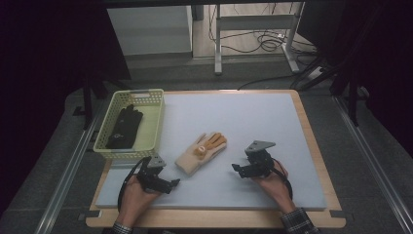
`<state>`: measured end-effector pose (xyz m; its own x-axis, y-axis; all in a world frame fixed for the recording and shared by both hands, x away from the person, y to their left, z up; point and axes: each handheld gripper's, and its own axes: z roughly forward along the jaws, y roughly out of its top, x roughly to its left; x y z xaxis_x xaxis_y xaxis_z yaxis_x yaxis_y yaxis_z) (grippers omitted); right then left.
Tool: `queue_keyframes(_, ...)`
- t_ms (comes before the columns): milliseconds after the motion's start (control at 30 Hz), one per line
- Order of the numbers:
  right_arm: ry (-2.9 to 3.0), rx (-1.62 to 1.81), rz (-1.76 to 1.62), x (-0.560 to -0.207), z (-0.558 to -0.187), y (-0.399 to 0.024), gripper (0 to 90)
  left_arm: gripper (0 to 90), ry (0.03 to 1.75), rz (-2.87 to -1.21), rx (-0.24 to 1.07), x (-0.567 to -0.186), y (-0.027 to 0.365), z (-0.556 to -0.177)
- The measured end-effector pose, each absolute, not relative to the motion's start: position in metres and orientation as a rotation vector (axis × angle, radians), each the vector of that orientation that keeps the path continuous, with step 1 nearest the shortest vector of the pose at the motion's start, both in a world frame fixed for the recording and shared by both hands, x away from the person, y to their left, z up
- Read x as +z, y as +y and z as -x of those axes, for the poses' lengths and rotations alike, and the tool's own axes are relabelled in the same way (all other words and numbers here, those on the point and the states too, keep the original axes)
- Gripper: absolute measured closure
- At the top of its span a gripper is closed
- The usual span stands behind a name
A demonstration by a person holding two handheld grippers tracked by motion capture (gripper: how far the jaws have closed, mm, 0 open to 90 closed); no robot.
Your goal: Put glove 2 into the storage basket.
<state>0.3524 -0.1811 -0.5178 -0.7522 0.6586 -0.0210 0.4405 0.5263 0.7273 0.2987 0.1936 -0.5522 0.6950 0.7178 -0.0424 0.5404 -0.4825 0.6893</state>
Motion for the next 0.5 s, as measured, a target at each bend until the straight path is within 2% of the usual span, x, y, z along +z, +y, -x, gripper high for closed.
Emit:
queue_keyframes(300,2.438,1.041,-0.995,-0.529,-0.351,-0.212,14.7,1.5,0.956,-2.204,0.326,-0.552,0.194,-0.299)
queue_keyframes(500,2.436,1.022,-0.989,-0.533,-0.349,-0.215,13.2,2.7,0.951,-2.222,0.319,-0.548,0.191,-0.299)
